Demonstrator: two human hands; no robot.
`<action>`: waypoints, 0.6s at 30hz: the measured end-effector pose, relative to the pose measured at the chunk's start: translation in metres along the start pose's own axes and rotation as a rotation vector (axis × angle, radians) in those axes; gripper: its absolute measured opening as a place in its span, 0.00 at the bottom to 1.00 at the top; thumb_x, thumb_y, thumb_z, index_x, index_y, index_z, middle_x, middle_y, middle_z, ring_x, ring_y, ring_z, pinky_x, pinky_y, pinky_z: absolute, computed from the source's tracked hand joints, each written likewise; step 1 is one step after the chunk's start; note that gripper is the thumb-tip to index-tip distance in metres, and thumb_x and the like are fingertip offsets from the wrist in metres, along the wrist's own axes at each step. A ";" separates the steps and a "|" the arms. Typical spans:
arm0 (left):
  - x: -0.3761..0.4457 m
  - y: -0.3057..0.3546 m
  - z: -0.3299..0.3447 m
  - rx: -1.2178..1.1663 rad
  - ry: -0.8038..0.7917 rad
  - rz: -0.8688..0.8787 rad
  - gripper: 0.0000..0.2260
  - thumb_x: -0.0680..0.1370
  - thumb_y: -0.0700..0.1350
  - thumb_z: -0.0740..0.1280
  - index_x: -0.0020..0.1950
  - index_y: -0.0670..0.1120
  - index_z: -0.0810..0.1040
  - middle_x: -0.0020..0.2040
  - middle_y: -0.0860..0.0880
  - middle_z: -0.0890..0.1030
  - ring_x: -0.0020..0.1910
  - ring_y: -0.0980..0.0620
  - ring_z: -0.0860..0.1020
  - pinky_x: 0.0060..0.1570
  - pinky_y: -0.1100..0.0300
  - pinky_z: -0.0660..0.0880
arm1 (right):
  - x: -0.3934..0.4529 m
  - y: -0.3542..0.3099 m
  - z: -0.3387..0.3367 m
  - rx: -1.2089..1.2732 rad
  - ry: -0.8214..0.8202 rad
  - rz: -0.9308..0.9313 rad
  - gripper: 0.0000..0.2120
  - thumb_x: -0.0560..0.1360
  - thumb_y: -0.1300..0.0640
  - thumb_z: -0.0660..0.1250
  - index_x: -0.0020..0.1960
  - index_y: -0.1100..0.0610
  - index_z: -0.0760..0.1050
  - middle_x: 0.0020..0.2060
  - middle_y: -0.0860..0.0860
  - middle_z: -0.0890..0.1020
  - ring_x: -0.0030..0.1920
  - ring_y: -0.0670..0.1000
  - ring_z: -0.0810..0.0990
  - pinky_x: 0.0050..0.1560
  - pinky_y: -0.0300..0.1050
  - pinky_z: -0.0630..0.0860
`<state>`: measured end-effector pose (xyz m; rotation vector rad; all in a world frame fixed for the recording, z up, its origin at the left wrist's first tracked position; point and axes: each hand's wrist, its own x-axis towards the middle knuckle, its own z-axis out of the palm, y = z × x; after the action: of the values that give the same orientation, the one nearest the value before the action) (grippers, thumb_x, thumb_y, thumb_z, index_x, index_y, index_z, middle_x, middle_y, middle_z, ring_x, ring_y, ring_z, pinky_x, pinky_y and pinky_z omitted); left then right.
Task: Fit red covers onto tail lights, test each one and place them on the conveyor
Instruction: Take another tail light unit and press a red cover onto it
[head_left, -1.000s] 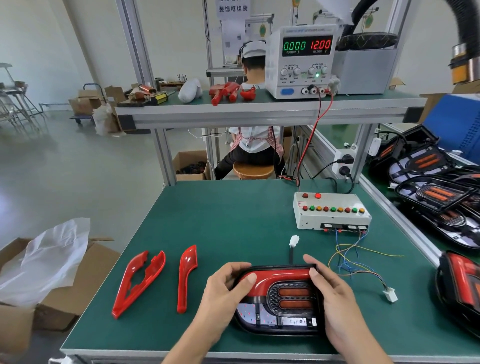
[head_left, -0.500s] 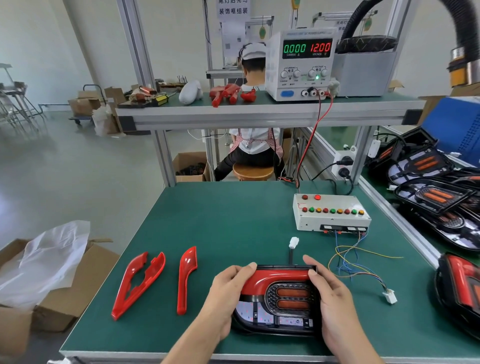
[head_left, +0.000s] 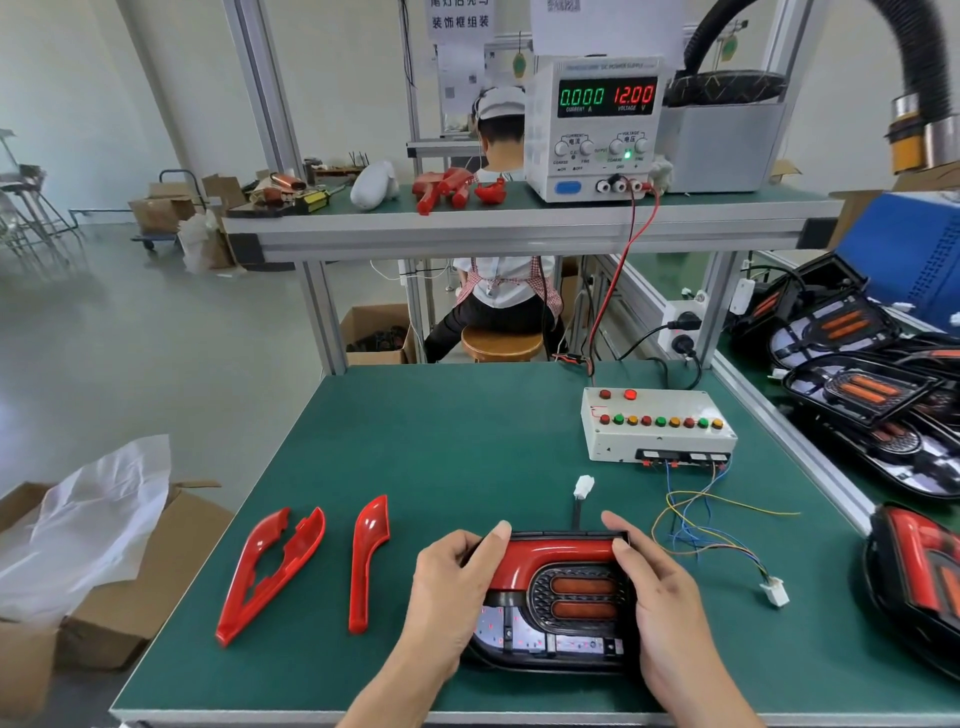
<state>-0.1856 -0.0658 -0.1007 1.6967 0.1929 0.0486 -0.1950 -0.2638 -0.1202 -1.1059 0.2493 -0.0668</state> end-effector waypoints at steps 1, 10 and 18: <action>0.000 0.000 0.000 0.016 0.014 0.014 0.27 0.75 0.63 0.72 0.36 0.38 0.72 0.30 0.50 0.69 0.31 0.53 0.64 0.33 0.63 0.63 | 0.000 0.000 0.000 0.003 -0.001 0.003 0.13 0.82 0.61 0.64 0.58 0.49 0.84 0.49 0.64 0.86 0.48 0.66 0.86 0.43 0.60 0.84; -0.005 0.003 -0.010 -0.329 -0.283 -0.155 0.20 0.78 0.57 0.70 0.52 0.40 0.86 0.53 0.40 0.86 0.51 0.45 0.84 0.57 0.52 0.79 | 0.005 0.001 -0.005 0.087 0.019 0.042 0.12 0.82 0.61 0.63 0.58 0.52 0.84 0.51 0.65 0.85 0.49 0.67 0.86 0.44 0.65 0.83; -0.007 -0.002 -0.014 -0.507 -0.365 -0.227 0.18 0.82 0.51 0.67 0.63 0.40 0.83 0.63 0.36 0.82 0.64 0.37 0.80 0.63 0.44 0.78 | 0.003 -0.002 -0.001 0.104 0.041 0.070 0.11 0.82 0.61 0.64 0.58 0.53 0.83 0.50 0.64 0.86 0.47 0.66 0.86 0.41 0.63 0.84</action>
<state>-0.1951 -0.0534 -0.1004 1.1451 0.0873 -0.3530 -0.1924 -0.2658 -0.1191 -0.9920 0.3175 -0.0396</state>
